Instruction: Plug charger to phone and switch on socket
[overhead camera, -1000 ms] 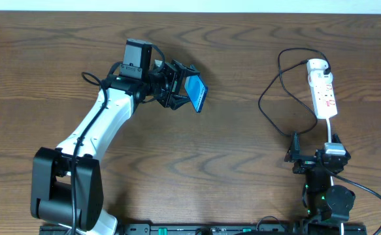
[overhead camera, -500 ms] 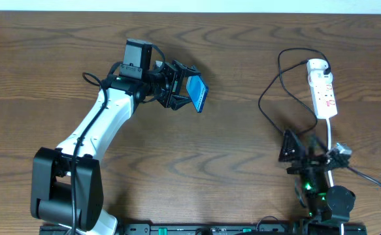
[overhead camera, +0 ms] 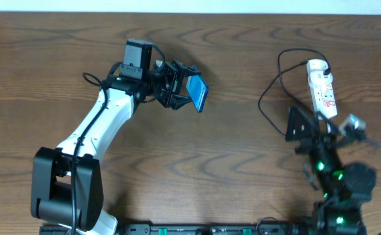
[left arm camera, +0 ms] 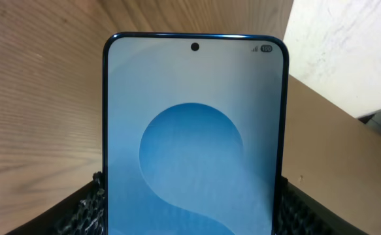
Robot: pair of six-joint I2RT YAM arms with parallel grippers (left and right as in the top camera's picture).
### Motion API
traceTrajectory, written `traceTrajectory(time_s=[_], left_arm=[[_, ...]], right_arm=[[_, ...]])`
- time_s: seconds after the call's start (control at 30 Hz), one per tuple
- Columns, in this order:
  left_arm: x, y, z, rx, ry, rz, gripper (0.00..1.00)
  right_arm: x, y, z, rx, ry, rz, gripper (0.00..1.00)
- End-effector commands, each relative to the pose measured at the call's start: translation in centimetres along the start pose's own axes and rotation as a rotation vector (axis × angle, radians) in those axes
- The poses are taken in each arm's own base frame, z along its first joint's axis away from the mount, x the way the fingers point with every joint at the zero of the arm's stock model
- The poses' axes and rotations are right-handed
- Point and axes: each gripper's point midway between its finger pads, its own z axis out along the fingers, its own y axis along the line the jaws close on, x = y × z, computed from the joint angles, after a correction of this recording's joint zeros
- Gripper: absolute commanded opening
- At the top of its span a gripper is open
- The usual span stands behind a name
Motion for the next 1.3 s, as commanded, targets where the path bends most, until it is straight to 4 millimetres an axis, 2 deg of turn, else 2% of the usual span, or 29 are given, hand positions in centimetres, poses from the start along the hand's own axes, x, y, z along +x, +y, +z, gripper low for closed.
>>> traceTrajectory(time_s=[0.0,0.07,0.13,0.23,0.3,0.4,0.43,0.53,0.6,0.7,0.8,0.9,0.97,1.1,1.17,1.27], left_arm=[[0.9,-0.8,-0.5,0.026,0.026,0.015,0.67],[0.9,-0.8,-0.5,0.026,0.026,0.015,0.67],[0.9,-0.8,-0.6,0.026,0.027,0.015,0.67],[0.9,-0.8,-0.6,0.026,0.027,0.015,0.67],[0.9,-0.8,-0.6,0.026,0.027,0.016,0.67],[0.9,-0.8,-0.6,0.026,0.027,0.022,0.67],[0.9,-0.8,-0.6,0.026,0.027,0.025,0.67],[0.9,-0.8,-0.6,0.026,0.027,0.027,0.67],[0.9,-0.8,-0.5,0.026,0.027,0.026,0.67],[0.9,-0.8,-0.6,0.026,0.027,0.027,0.67],[0.9,-0.8,-0.6,0.026,0.027,0.038,0.67],[0.9,-0.8,-0.5,0.026,0.027,0.038,0.67],[0.9,-0.8,-0.6,0.026,0.027,0.038,0.67],[0.9,-0.8,-0.5,0.026,0.027,0.038,0.67],[0.9,-0.8,-0.5,0.026,0.027,0.038,0.67],[0.9,-0.8,-0.6,0.026,0.027,0.038,0.67]], right_arm=[[-0.9,5.2,3.4,-0.069,0.166,-0.035,0.99],[0.4,9.4,5.5,-0.103,0.330,-0.057,0.99],[1.9,12.0,6.5,-0.094,0.456,-0.075,0.99],[4.4,15.8,6.9,-0.193,0.588,-0.075,0.99],[6.5,17.2,6.6,-0.254,0.661,-0.069,0.99],[7.7,16.4,8.0,-0.213,0.661,-0.100,0.99],[8.1,16.0,8.3,-0.182,0.657,-0.117,0.94],[11.2,14.0,9.3,0.018,0.640,-0.182,0.90],[12.8,13.4,9.5,0.114,0.612,-0.235,0.87],[14.6,12.3,10.2,0.237,0.556,-0.280,0.82],[17.0,11.3,11.4,0.273,0.577,-0.296,0.75],[18.0,11.2,12.2,0.278,0.573,-0.251,0.60],[18.2,11.7,12.4,0.257,0.577,-0.236,0.54],[18.5,11.8,12.6,0.256,0.580,-0.210,0.40],[18.5,11.8,12.5,0.255,0.581,-0.210,0.27],[18.7,12.0,12.4,0.244,0.595,-0.205,0.18]])
